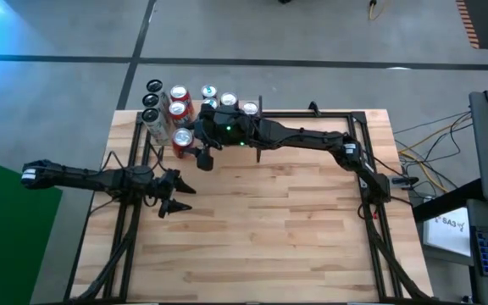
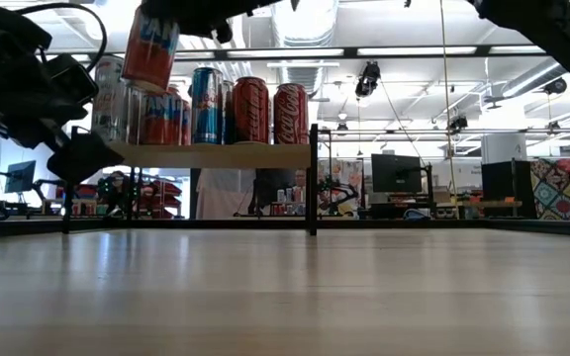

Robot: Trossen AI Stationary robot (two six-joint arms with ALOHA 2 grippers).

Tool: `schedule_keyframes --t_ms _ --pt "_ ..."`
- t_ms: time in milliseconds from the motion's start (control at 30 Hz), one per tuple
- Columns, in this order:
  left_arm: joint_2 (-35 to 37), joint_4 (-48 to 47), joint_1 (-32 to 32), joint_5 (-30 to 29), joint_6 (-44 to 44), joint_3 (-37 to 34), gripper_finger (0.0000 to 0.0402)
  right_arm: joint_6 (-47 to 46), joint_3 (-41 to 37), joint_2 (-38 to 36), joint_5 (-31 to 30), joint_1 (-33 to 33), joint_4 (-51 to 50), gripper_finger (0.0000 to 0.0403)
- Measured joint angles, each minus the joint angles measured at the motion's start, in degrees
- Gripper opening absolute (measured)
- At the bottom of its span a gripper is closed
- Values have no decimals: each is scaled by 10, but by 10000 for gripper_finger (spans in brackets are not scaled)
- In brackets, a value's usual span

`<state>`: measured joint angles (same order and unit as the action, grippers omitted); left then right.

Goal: Place canned beverage on shelf
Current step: Put the red soda can on the shelf aligned with the other red soda cans

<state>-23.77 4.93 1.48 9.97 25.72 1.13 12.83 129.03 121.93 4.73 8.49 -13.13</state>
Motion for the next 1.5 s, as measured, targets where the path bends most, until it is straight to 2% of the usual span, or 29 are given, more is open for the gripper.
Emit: schedule_keyframes --t_ms 500,800,1500 --pt "-3 -10 0 9 2 0 334 5 0 41 -5 19 51 280" --pt "-3 -11 0 -1 -6 0 334 12 0 59 -28 21 59 283" --pt "3 0 0 -11 -14 -1 334 -16 -1 51 -32 4 49 286"
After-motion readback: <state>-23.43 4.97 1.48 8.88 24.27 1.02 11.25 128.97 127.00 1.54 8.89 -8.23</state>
